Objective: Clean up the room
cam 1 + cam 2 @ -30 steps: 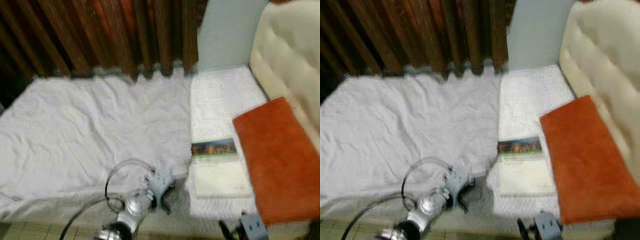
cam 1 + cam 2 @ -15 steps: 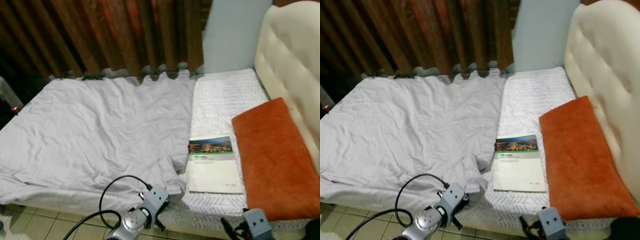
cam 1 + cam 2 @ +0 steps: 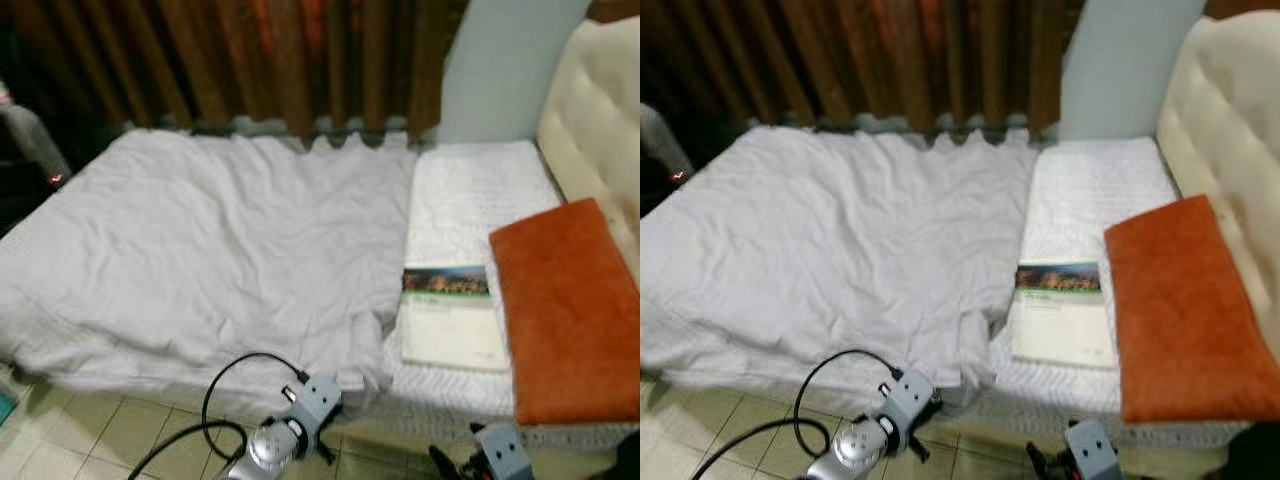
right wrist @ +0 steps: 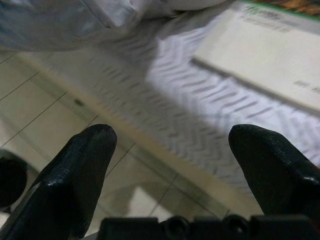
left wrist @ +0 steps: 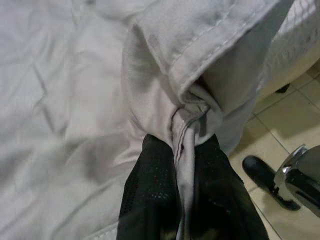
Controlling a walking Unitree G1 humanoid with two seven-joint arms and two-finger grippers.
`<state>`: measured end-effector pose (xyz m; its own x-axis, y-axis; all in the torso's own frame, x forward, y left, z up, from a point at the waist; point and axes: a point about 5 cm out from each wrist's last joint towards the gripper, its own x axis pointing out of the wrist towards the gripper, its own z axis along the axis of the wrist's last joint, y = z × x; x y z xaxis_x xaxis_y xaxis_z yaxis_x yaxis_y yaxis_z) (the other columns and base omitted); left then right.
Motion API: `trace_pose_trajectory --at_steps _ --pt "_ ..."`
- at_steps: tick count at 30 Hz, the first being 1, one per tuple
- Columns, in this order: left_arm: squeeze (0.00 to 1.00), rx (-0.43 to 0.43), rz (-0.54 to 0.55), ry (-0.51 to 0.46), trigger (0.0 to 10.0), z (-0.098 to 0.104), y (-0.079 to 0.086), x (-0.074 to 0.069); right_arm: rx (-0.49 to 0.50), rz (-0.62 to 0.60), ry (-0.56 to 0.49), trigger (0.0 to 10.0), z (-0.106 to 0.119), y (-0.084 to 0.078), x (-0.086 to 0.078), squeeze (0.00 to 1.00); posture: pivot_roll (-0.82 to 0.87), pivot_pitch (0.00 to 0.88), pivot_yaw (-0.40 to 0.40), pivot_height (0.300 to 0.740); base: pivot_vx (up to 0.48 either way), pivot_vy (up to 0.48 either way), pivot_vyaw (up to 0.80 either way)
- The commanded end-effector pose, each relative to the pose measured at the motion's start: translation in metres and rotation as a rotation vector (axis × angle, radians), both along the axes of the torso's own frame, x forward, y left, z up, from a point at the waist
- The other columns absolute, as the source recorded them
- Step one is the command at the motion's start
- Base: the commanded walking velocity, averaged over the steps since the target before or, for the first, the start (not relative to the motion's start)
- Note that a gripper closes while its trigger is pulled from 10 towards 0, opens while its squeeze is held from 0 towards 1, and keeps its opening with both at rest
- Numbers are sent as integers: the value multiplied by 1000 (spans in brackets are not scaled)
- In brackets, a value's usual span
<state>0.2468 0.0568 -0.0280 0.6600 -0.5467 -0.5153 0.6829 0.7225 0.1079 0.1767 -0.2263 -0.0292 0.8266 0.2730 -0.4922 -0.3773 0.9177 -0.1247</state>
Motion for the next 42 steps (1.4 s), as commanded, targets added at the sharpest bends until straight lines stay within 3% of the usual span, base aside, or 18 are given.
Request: trace_pose_trajectory --at_steps 1,2,32,34,35,36,37,38,42 --pt "0 27 -46 32 10000 -7 -5 -11 -9 14 16 10000 -2 -2 -4 0 -271 74 108 740 0 0 0" --pt "0 59 -92 49 10000 -10 -10 -15 -11 20 15 10000 -2 -2 -3 0 -270 80 106 740 0 0 0" --pt "0 59 -92 49 10000 -10 -10 -15 -11 20 15 10000 -2 -2 -3 0 -270 80 106 740 0 0 0" --pt "0 81 -128 66 10000 -12 -15 -19 -12 28 13 10000 -2 -2 -3 0 -272 82 101 740 0 0 0" --pt "1000 -40 -31 -19 10000 3 -6 -3 -4 2 -75 10000 11 3 13 0 -211 57 95 740 0 0 0" --pt "1000 -40 -31 -19 10000 3 -6 -3 -4 2 -75 10000 11 3 13 0 -211 57 95 740 0 0 0" --pt "1000 -136 122 -111 10000 17 15 14 13 -28 -179 10000 27 10 35 0 -198 47 86 740 0 0 0" --pt "1000 -142 160 -122 10000 19 21 18 18 -33 -199 10000 30 12 40 0 -198 47 86 740 0 0 0" --pt "1000 -98 154 -75 10000 14 21 17 21 -18 -204 10000 32 16 46 0 -199 43 78 740 0 0 0"
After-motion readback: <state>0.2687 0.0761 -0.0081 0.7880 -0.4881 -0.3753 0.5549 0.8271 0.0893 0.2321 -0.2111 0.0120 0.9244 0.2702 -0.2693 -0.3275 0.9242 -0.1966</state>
